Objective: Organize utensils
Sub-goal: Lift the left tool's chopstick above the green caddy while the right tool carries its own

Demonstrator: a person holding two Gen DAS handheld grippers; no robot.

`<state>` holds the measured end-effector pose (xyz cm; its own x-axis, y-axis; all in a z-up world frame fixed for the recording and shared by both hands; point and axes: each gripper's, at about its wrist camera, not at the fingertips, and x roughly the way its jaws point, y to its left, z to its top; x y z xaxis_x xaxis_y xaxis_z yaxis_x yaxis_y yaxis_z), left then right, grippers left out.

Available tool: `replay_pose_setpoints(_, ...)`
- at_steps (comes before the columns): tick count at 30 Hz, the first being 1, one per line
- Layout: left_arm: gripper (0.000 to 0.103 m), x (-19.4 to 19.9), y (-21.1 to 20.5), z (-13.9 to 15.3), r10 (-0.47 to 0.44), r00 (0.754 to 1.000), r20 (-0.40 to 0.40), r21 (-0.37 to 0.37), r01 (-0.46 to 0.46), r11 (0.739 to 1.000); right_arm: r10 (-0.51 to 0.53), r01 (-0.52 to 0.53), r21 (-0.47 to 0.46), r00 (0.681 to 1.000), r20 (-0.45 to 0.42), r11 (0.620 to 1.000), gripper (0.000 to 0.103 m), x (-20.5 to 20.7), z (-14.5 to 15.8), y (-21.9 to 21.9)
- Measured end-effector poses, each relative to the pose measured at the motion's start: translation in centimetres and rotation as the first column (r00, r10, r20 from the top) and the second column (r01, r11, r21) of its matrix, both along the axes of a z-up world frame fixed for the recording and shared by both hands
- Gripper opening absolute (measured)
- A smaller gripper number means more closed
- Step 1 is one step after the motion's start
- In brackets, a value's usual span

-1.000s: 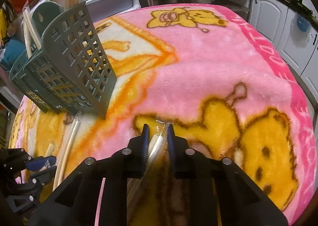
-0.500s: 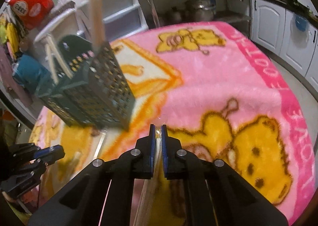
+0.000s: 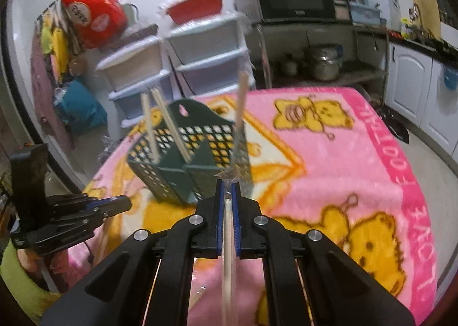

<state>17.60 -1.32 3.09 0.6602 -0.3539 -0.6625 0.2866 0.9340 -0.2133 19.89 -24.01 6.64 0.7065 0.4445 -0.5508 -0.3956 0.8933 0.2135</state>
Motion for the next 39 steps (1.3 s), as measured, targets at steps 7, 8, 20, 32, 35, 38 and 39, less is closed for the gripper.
replay_pose_setpoints(7,0.003,0.0,1.7,2.4,0.045,0.998,0.045,-0.065,-0.042,0.997,0.030,-0.031,0.007,0.997,0.078,1.000,0.005,-1.6,2.4,1.0)
replay_pose_setpoints(8,0.003,-0.1,1.8,2.8,0.050,0.997,0.053,-0.070,-0.046,0.996,0.034,-0.034,0.009,0.996,0.086,0.999,0.005,-1.8,2.7,1.1)
replay_pose_setpoints(20,0.003,-0.5,2.2,6.4,0.062,0.989,0.136,-0.096,-0.049,0.994,0.057,-0.063,0.031,0.985,0.165,0.998,0.005,-3.5,5.3,1.9)
replay_pose_setpoints(32,0.003,-0.6,1.2,10.5,0.060,0.971,0.230,-0.111,-0.035,0.993,0.065,-0.078,0.041,0.968,0.243,0.996,0.005,-3.6,7.9,2.8)
replay_pose_setpoints(35,0.003,-0.5,0.9,11.5,0.062,0.966,0.251,-0.111,-0.035,0.993,0.066,-0.079,0.044,0.965,0.253,0.996,0.005,-3.5,8.4,3.0)
replay_pose_setpoints(38,0.003,-0.3,0.7,12.2,0.063,0.962,0.265,-0.113,-0.034,0.993,0.065,-0.081,0.048,0.961,0.269,0.996,0.005,-3.4,8.9,3.1)
replay_pose_setpoints(39,0.003,-0.2,0.7,12.4,0.065,0.961,0.269,-0.115,-0.035,0.993,0.062,-0.079,0.050,0.959,0.276,0.996,0.005,-3.3,9.2,3.1)
